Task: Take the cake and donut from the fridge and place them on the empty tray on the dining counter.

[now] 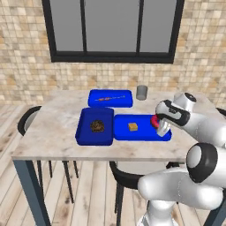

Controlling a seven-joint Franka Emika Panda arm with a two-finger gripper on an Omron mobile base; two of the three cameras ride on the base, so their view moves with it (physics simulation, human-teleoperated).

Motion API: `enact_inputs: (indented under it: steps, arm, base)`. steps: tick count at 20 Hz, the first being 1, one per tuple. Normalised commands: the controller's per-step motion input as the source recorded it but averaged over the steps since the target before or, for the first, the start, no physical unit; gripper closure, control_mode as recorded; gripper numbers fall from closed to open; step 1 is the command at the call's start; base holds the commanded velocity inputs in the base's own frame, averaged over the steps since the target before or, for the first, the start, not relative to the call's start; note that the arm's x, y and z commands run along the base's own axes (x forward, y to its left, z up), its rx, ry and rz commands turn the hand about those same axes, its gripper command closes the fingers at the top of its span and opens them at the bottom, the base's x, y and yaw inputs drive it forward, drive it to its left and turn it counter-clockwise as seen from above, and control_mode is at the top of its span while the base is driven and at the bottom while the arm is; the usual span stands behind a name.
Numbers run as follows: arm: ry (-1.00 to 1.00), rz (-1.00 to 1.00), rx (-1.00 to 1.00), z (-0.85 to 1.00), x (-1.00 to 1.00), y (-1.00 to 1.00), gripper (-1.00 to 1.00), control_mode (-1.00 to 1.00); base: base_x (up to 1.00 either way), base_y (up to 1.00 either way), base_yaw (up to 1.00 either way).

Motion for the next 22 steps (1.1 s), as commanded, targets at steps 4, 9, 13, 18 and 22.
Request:
enact_inputs:
  steps: [4,9,13,18,22]
  arm:
    - [0.01,0.0,0.0,-0.25,0.49,-0.02,1.0,-1.0]
    - [0.03,0.0,0.0,-0.26,0.4,-0.03,1.0,-1.0]
    - [0.05,0.0,0.0,-0.27,0.31,-0.06,1.0,-1.0]
    - [0.01,0.0,0.0,-0.26,0.24,-0.06,1.0,-1.0]
    - [0.0,0.0,0.0,-0.29,0.25,-0.01,-1.0,-1.0]
  base:
    - [0.0,0.0,0.0]
    - [0.0,0.0,0.0]
    - [0.0,0.0,0.0]
    - [0.0,0.0,0.0]
    - [0.0,0.0,0.0]
